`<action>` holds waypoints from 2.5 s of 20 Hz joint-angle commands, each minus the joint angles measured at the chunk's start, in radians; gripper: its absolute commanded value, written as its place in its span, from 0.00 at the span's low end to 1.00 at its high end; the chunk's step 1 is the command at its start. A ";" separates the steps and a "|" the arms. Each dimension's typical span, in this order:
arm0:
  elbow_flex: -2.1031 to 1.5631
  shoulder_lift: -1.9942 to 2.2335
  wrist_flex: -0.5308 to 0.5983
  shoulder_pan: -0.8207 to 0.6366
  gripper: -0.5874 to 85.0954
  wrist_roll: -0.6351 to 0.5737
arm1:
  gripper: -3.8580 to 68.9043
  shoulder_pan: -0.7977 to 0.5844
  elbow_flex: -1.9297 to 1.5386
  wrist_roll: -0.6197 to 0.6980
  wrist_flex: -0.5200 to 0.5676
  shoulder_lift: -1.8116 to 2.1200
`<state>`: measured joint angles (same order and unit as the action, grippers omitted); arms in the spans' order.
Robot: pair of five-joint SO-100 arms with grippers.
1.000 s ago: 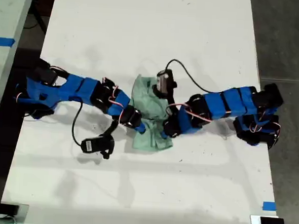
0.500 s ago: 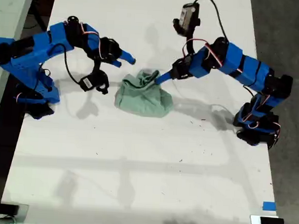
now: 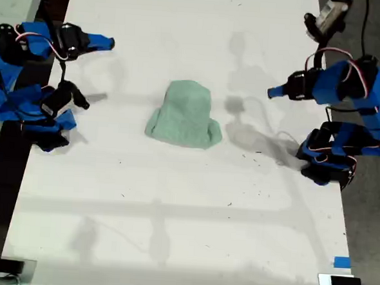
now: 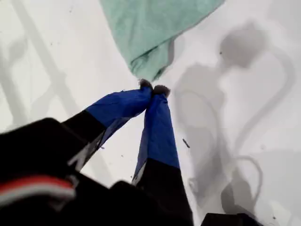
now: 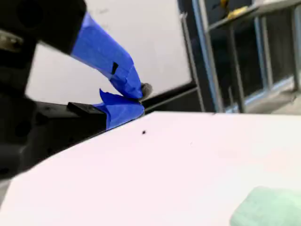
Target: Fold t shirt
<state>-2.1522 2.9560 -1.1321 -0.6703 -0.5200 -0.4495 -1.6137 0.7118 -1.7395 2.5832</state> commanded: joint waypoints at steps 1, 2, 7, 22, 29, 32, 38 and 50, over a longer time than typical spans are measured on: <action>-0.526 0.325 0.255 0.137 0.00 0.008 | 0.06 0.255 -0.437 -0.087 0.170 0.350; -0.724 0.428 0.330 0.143 0.00 -0.006 | 0.06 0.318 -0.647 -0.092 0.250 0.483; -1.138 0.641 0.337 0.011 0.00 0.071 | 0.06 0.301 -1.384 -0.009 0.388 0.922; -1.140 0.640 0.233 0.031 0.00 0.155 | 0.07 0.230 -1.497 -0.100 0.419 0.923; -1.140 0.640 0.241 0.046 0.00 0.150 | 0.07 0.242 -1.497 -0.130 0.417 0.923; -1.140 0.640 0.241 0.048 0.00 0.150 | 0.07 0.245 -1.497 -0.129 0.417 0.923; -1.140 0.640 0.241 0.052 0.00 0.150 | 0.07 0.247 -1.497 -0.129 0.417 0.923; -1.140 0.640 0.202 -0.008 0.00 0.150 | 0.07 0.247 -1.497 -0.129 0.417 0.923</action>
<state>-3.2551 3.5895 -0.9050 -0.6305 -0.3866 -0.2117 -3.0511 0.5921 -1.3269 3.4959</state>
